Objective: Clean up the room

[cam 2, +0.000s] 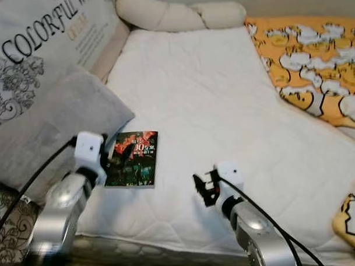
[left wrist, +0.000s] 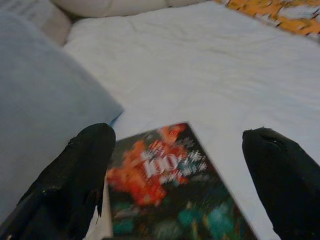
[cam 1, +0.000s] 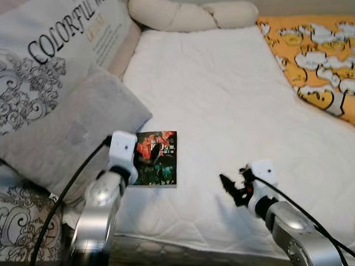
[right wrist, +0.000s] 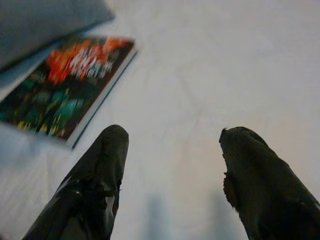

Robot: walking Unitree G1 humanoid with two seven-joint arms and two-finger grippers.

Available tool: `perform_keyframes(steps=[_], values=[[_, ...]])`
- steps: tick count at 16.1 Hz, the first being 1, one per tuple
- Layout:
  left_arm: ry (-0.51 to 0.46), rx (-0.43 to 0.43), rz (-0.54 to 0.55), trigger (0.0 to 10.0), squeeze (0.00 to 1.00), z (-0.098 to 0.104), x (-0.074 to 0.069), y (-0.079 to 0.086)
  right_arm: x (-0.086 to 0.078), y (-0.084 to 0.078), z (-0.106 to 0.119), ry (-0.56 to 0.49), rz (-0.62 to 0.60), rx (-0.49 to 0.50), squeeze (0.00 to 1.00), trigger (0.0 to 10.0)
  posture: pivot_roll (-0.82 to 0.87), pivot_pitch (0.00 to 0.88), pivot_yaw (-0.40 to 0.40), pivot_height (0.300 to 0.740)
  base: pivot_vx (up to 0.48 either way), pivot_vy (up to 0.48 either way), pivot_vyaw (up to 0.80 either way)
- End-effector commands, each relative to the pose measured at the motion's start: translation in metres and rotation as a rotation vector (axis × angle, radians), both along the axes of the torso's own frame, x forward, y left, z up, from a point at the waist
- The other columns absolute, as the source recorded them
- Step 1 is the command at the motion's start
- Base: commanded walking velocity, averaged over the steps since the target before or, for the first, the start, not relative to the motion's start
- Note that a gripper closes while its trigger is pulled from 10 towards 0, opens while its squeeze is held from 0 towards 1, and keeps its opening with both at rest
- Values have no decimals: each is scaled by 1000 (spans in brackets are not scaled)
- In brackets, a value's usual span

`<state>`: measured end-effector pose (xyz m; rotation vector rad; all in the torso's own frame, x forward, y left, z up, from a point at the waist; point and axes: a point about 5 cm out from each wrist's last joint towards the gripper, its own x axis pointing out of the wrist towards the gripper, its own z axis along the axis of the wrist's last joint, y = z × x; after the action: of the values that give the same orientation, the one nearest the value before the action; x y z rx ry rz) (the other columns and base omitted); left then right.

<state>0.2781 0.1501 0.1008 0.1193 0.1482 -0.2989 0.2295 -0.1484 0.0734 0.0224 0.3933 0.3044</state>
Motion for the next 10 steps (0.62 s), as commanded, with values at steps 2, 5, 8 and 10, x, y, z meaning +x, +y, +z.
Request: perform_keyframes(steps=[2, 5, 8, 10], values=[[-9, 17, 20, 10000, 0, 9, -14, 3, 1, -4, 0, -41, -23, -25, 0, 10000, -59, 0, 13, 740, 0, -394, 0], [60, 7, 101, 10000, 0, -1, -32, 18, 3, -3, 1, -62, -20, -57, 0, 10000, -50, 0, -3, 740, 0, -462, 0], [69, 49, 147, 10000, 0, 1, -36, 24, 7, -6, -8, -21, -86, -68, 0, 10000, -17, 0, -30, 740, 0, -480, 0], [97, 58, 199, 10000, 0, -4, -38, 33, 12, -2, -8, -18, -69, -80, 0, 10000, -16, 0, -41, 740, 0, -480, -309]])
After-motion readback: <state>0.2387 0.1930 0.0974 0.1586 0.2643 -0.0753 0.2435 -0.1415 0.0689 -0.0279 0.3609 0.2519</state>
